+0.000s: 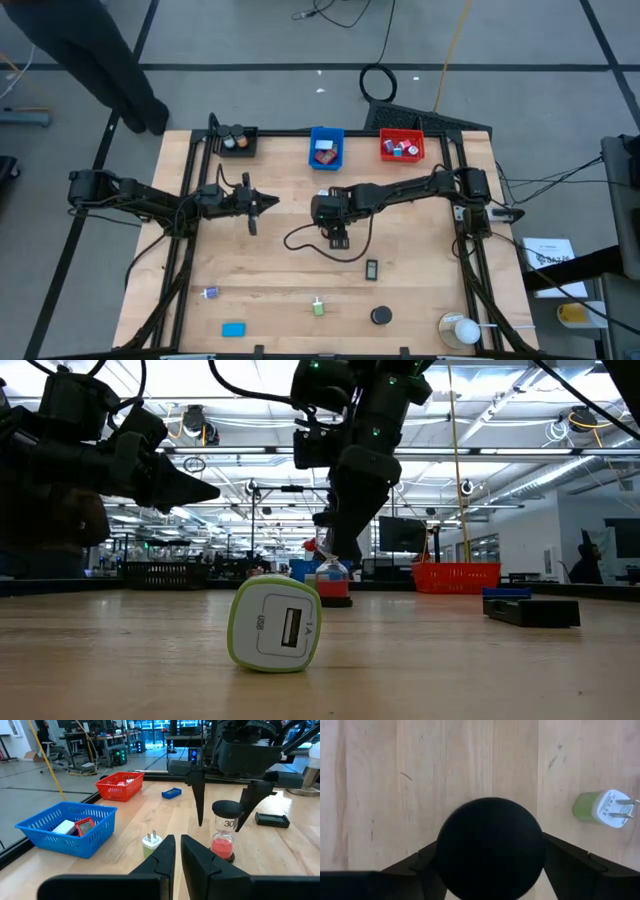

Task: Pick & Place Office items
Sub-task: Put the pink hourglass into the black basket

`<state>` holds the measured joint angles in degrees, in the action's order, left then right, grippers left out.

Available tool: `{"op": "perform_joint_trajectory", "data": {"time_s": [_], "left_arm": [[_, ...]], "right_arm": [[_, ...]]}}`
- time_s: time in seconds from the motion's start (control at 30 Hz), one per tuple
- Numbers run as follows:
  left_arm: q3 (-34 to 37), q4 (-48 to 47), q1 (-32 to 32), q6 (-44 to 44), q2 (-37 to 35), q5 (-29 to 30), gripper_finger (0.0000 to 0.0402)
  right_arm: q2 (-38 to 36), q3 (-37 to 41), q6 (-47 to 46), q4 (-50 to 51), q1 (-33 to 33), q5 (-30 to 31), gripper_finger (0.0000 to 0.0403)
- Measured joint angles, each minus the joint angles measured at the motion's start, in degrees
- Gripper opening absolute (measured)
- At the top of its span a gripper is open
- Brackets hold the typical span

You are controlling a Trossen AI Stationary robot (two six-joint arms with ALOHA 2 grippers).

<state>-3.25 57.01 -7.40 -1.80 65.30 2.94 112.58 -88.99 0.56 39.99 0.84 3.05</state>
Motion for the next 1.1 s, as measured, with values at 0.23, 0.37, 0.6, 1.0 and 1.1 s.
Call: {"op": "perform_joint_trajectory", "data": {"time_s": [0.23,0.37,0.6,1.0,1.1], "left_arm": [[0.0,-0.31,0.0,0.2,0.0,-0.02,0.0037],[0.0,-0.52,0.02,0.43,0.0,-0.31,0.0037],[0.0,-2.05,0.02,1.36,0.0,-0.37,0.0037],[-0.02,-1.96,0.04,4.52,0.0,-0.48,0.0037],[-0.15,-2.06,0.04,4.52,0.0,-0.38,0.0037]], "right_arm": [[-4.92,0.09,0.18,2.12,0.45,0.23,0.028],[-10.1,0.07,0.12,3.95,1.31,1.16,0.0272],[-21.17,6.63,-0.04,4.87,4.14,7.81,0.0225],[-44.3,43.75,0.2,-29.82,3.69,9.06,0.0078],[-48.41,50.98,0.19,-40.22,2.04,9.03,0.0043]]}}
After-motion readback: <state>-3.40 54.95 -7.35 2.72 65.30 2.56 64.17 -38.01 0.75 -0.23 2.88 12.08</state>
